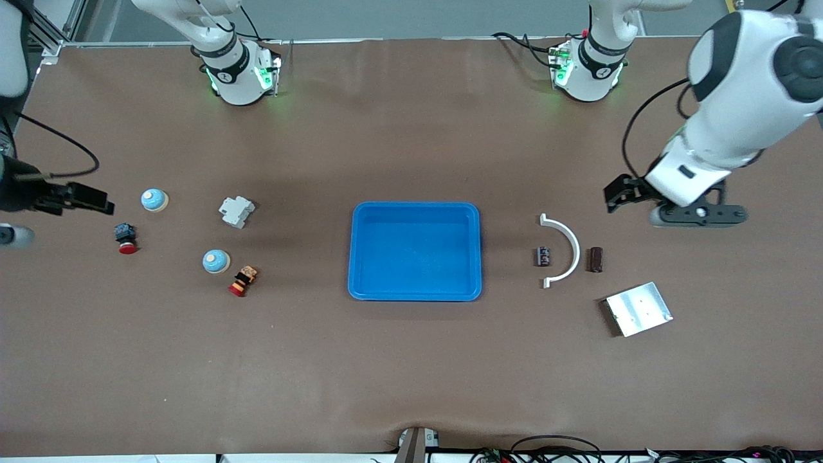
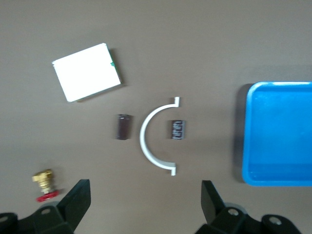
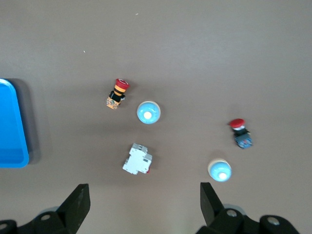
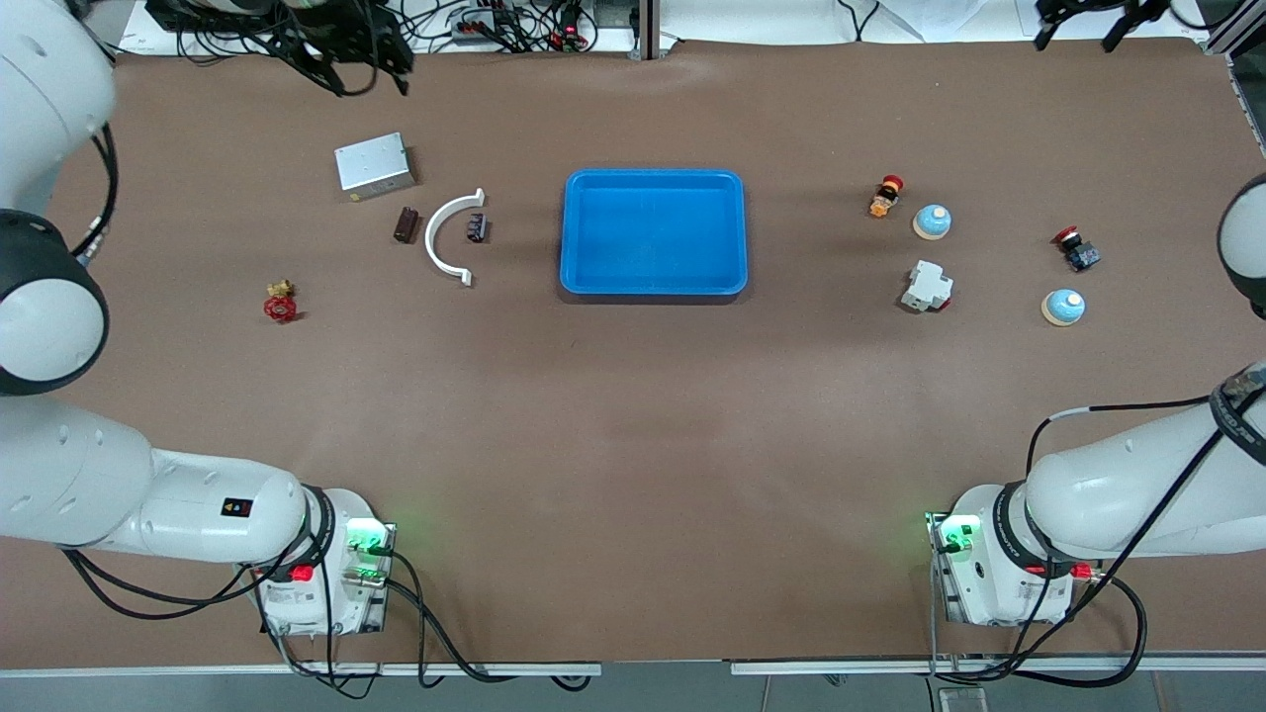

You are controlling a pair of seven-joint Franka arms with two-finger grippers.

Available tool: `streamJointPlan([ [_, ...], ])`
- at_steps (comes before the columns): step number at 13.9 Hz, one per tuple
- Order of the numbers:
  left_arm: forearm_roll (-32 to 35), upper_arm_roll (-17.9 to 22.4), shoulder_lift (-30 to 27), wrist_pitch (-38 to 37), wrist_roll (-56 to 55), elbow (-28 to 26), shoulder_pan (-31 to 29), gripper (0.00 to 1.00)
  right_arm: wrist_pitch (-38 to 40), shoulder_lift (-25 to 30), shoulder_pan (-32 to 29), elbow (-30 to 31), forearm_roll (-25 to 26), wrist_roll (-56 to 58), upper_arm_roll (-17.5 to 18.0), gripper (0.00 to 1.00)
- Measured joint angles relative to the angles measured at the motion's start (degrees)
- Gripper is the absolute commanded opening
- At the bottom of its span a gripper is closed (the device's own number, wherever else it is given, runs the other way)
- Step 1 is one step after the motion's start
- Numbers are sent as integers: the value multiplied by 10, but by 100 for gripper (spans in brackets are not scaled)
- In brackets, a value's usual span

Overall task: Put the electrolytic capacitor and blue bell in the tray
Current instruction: 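Reach the left gripper to a capacitor while the right gripper reaches a blue button, then grasp the brown capacitor with the left gripper while the right gripper grasps the button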

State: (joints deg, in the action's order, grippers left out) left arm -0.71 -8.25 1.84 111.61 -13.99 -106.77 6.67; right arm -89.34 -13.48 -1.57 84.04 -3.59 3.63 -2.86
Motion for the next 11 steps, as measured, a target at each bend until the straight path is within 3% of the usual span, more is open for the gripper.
streamJointPlan([
  [5,0,-47,26,120,-66,-79,2,100,-109,-72,2,47,-2,1,3,100],
  [11,34,-58,91,189,-79,-107,9,100,-241,-82,15,163,-7,2,7,100],
])
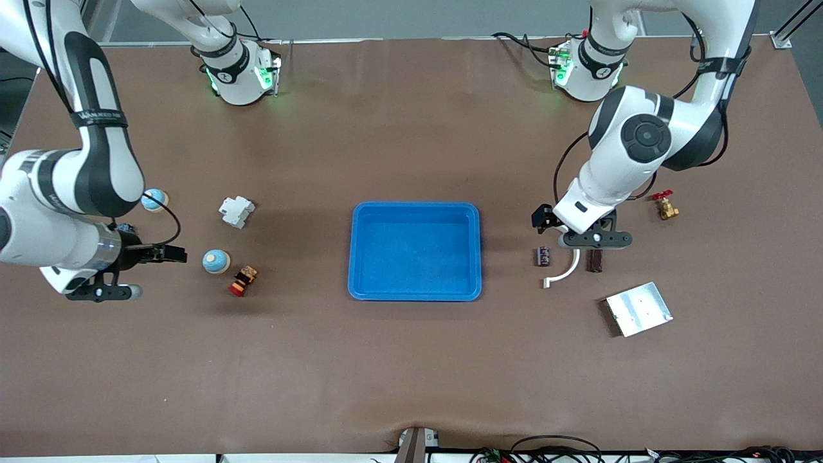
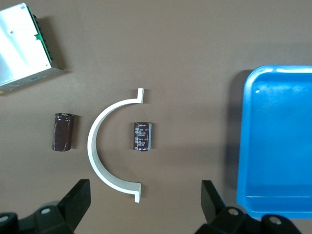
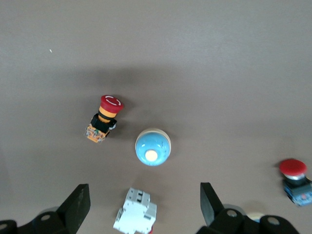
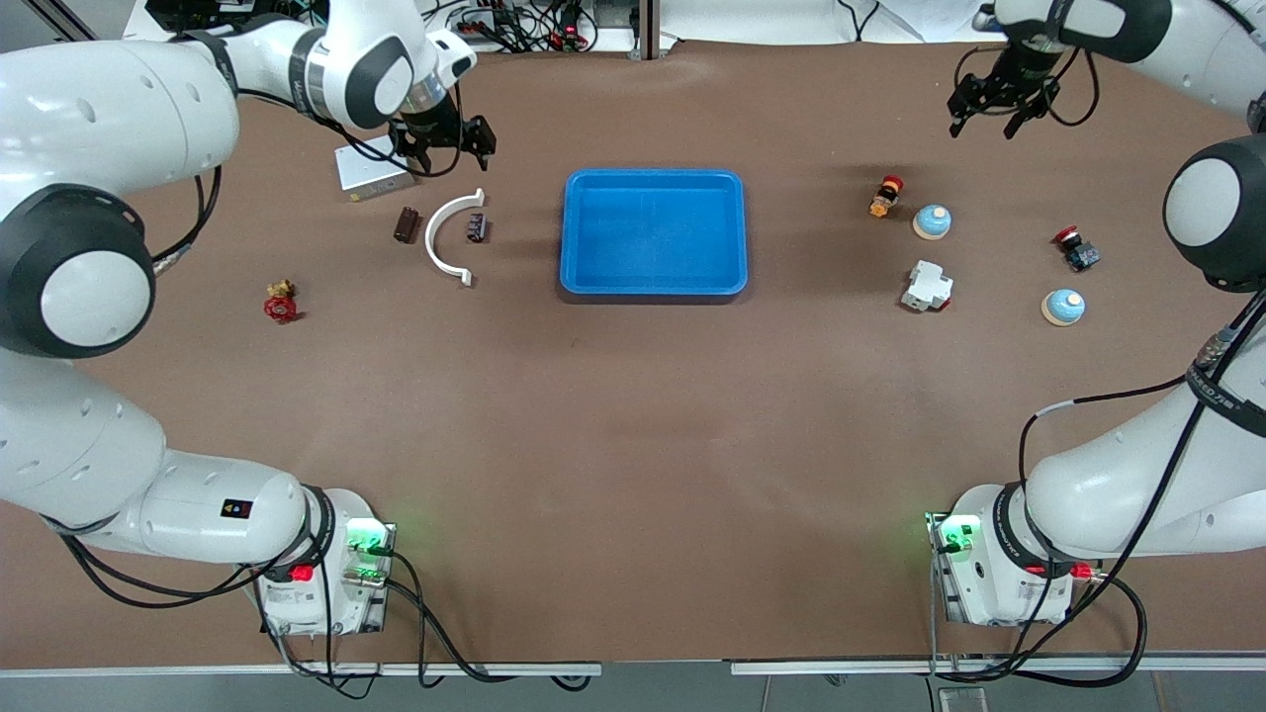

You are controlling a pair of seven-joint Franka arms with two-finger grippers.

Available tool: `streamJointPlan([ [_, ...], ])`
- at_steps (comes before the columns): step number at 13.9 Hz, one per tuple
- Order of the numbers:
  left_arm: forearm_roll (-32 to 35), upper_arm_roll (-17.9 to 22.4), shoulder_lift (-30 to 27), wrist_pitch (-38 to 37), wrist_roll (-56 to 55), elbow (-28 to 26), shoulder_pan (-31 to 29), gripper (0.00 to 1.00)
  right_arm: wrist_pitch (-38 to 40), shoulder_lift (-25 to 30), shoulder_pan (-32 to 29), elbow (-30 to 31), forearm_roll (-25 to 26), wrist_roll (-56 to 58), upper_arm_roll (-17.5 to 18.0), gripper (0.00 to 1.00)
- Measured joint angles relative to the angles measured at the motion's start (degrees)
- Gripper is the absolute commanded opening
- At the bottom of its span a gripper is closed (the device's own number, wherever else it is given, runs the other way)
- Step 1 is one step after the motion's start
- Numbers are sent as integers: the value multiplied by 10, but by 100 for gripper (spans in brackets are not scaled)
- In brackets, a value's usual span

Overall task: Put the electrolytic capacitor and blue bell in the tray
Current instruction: 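Grasp the brown capacitor with the left gripper while the right gripper grasps the button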

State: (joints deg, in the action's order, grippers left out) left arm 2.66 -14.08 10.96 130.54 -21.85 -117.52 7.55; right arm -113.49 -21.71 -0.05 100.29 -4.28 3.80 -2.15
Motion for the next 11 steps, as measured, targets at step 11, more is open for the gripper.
streamJointPlan([
  [11,83,1,122,140,-38,-10,6,100,-206,-44,9,122,0,0,1,100],
])
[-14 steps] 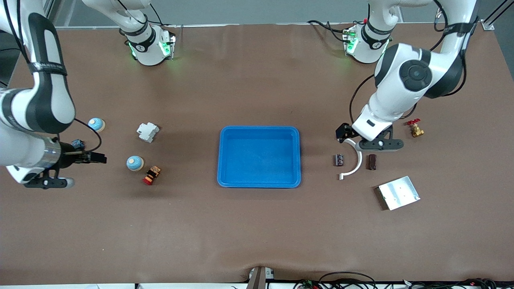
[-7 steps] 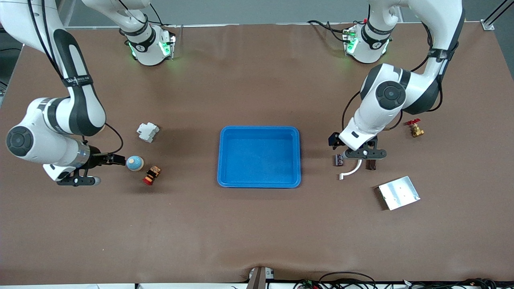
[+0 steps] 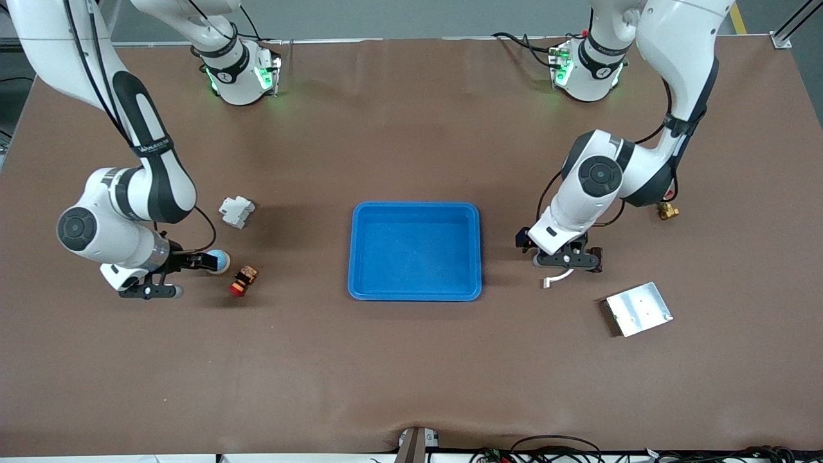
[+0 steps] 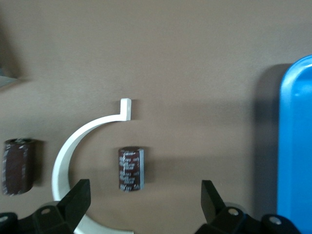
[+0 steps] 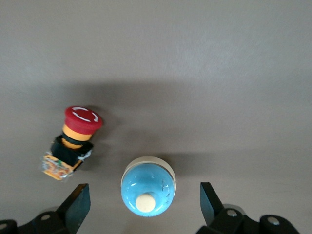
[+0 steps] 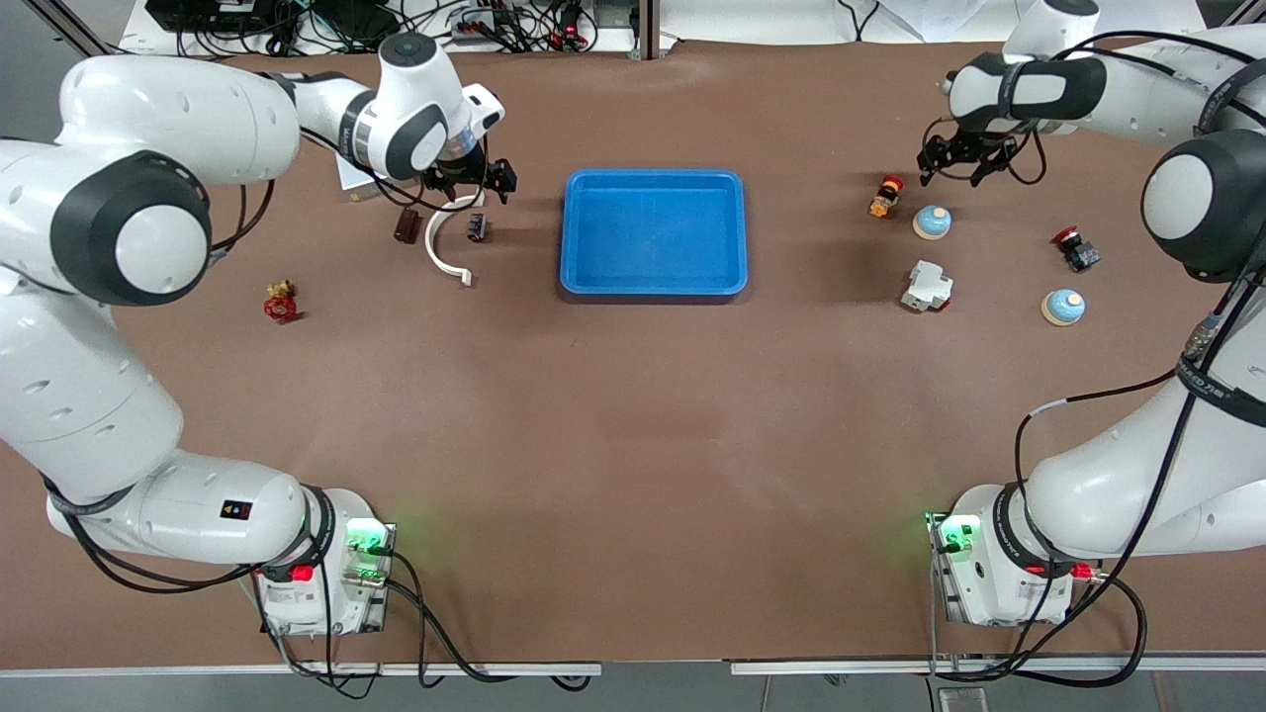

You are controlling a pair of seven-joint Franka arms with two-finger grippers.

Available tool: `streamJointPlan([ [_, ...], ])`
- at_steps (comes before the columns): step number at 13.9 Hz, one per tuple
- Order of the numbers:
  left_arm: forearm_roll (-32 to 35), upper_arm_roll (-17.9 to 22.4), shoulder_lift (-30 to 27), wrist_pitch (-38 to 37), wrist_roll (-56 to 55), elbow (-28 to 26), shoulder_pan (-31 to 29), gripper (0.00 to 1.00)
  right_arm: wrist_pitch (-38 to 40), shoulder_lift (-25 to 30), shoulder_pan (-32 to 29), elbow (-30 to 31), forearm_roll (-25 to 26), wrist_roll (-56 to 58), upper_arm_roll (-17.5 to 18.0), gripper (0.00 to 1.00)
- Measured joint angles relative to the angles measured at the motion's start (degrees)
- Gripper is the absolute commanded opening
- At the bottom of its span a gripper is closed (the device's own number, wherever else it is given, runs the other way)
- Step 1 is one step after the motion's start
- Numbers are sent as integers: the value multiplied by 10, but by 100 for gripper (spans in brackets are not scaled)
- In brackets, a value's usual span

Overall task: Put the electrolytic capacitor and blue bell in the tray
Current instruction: 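Grasp the brown capacitor with the left gripper while the right gripper grasps the button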

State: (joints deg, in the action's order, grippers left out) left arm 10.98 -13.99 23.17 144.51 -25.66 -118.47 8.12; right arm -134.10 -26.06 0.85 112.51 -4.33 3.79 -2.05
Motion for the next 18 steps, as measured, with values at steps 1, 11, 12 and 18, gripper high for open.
streamJointPlan([
  [1,10,1,11,11,-1,0,-1,100,-4,-2,0,4,0,0,0,100],
  [11,46,7,56,46,-2,0,-5,100,-24,-21,3,21,0,0,0,100],
  [12,46,7,56,46,-2,0,-5,100,-24,-25,3,21,0,0,0,100],
  [18,46,9,64,46,-2,0,-6,100,-28,-32,3,21,0,0,-1,100],
])
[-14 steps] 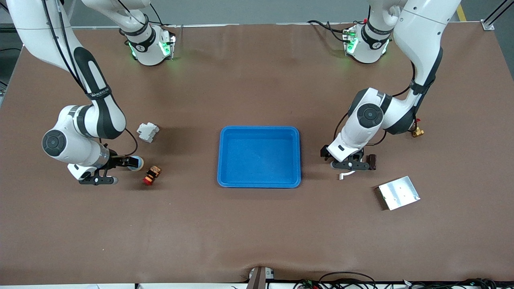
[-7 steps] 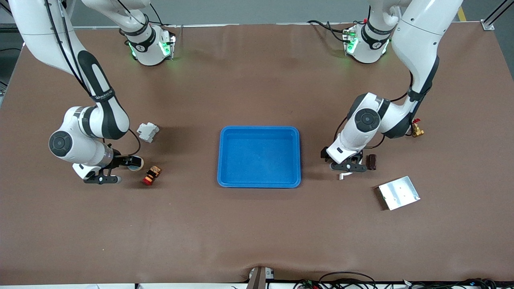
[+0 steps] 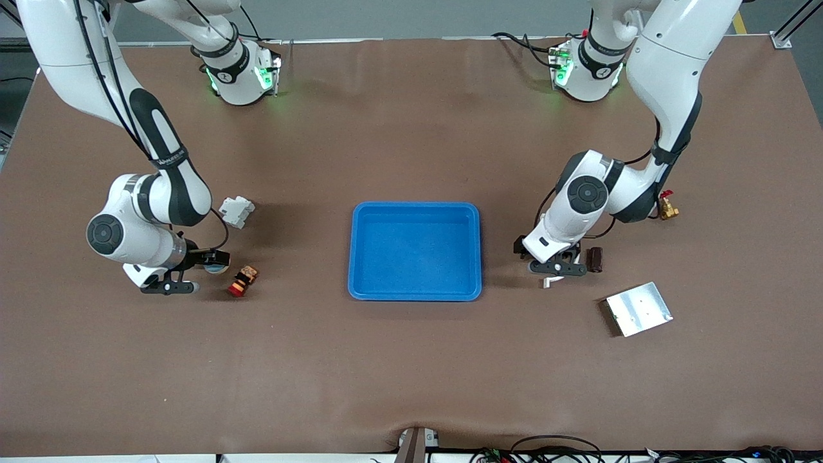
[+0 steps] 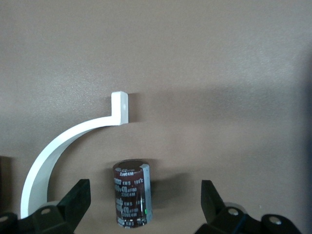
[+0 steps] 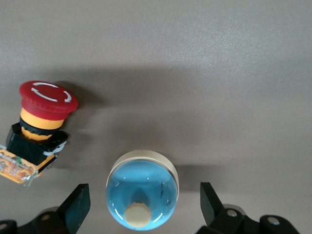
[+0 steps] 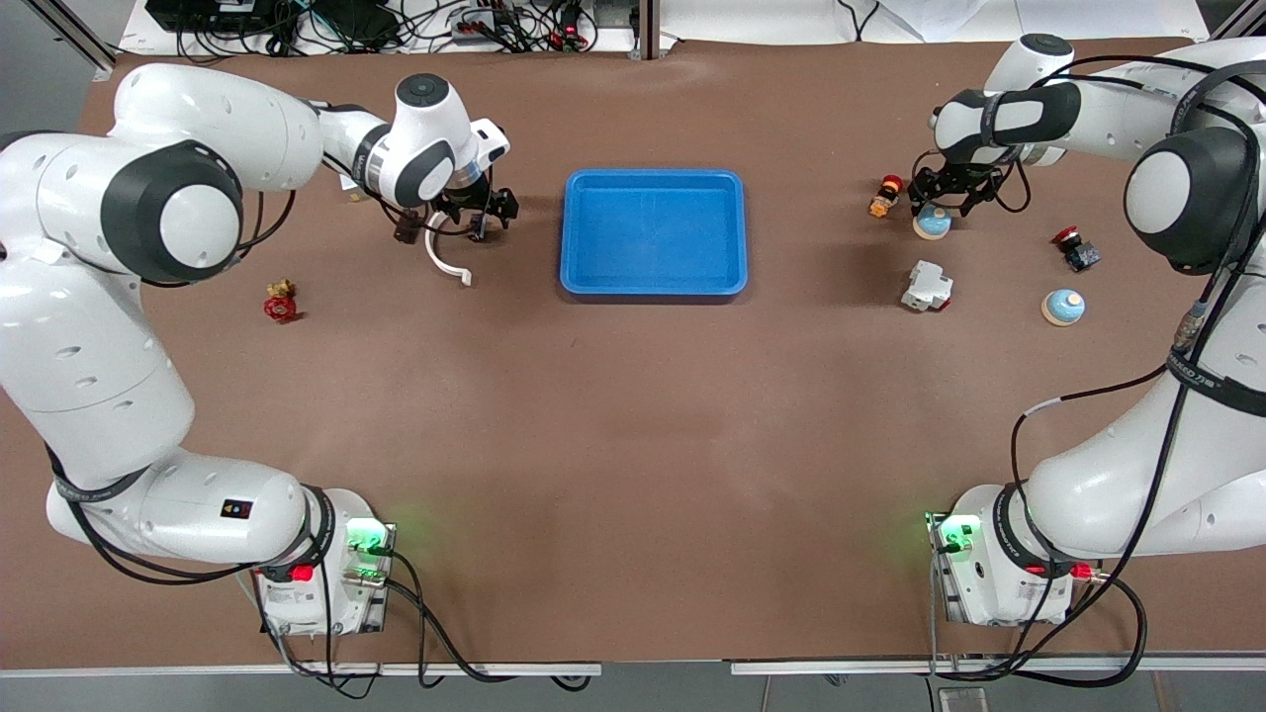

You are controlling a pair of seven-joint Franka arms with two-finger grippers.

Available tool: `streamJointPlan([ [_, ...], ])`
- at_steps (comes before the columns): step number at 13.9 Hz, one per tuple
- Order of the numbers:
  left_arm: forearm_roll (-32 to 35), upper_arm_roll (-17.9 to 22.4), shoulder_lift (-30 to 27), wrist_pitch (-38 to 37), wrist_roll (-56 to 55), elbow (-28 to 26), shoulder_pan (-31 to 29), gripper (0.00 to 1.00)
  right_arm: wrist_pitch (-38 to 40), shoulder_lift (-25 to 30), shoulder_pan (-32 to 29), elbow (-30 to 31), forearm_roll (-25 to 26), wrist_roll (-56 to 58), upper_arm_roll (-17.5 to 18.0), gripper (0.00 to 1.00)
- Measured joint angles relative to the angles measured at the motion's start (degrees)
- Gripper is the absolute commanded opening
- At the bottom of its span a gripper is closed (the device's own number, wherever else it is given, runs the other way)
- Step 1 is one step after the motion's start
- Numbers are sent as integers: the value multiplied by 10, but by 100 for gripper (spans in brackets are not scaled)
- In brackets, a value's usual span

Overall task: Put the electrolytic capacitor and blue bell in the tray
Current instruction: 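Grasp the brown capacitor with the left gripper while the right gripper grasps the button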

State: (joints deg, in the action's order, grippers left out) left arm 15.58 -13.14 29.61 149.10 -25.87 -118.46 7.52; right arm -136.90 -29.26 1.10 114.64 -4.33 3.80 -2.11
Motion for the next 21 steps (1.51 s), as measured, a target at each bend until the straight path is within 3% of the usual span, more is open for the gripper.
streamJointPlan([
  [2,0,0,2,0,0,0,-3,96,-2,-2,0,0,0,0,0,100],
  [4,0,0,3,0,0,0,-4,64,-4,-4,0,0,0,0,0,100],
  [6,0,0,3,0,-11,0,-4,11,-4,-8,0,0,0,0,0,100],
  [7,0,0,3,0,-16,0,-4,0,-4,-9,0,0,0,0,0,99],
  [8,0,0,3,0,-19,0,-4,0,-5,-10,0,0,0,0,1,79],
  [12,17,0,3,0,-25,0,-4,0,-5,-11,1,0,0,0,2,19],
  [14,18,0,3,0,-26,0,-3,0,-3,-8,1,-1,0,0,1,1],
  [18,22,-1,0,-9,-57,6,-1,0,10,-9,1,-6,-1,0,4,0],
  [21,22,-13,-17,-48,-89,25,0,0,99,-8,2,-59,-1,-5,10,0],
])
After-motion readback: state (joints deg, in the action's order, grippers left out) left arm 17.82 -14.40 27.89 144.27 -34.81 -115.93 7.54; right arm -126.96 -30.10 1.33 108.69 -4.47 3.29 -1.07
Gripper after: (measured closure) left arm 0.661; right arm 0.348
